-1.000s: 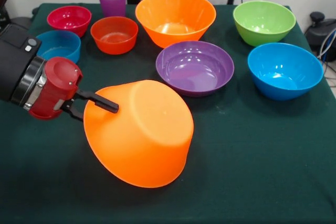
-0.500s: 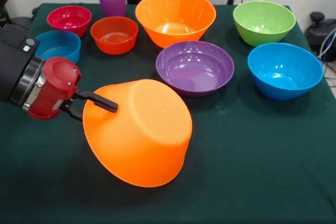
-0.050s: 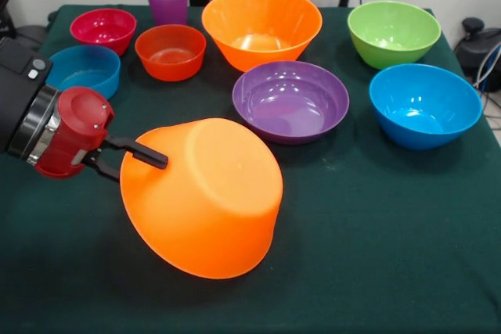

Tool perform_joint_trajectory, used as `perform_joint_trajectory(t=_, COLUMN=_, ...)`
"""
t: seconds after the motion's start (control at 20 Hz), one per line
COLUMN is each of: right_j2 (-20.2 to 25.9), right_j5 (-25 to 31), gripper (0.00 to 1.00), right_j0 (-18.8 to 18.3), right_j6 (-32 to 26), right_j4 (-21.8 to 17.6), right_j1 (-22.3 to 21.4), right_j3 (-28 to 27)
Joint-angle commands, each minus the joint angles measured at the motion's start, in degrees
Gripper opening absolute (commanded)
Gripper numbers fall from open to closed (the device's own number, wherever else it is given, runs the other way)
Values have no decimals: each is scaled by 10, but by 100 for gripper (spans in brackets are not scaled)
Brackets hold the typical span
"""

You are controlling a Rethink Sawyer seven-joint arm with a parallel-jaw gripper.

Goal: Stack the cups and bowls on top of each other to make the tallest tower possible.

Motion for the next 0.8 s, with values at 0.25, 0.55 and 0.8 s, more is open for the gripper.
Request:
perform_joint_trajectory(t=0.25, right_j2=-100, right_j5=-49, gripper=100, right_j0=-2, right_j6=-203, right_j4=-109, right_j1=-20, right_j3=6)
perform_joint_trajectory(t=0.55, right_j2=-97, right_j5=-69, gripper=100, right_j0=0, right_j6=-234, right_j4=-139, right_j1=-9, right_j3=-23)
perform_joint_trajectory(t=0.8, right_j2=-92, right_j5=-75, gripper=100, right_j0=-4, right_j6=-244, right_j4=-162, right_j1=-9, right_j3=-36)
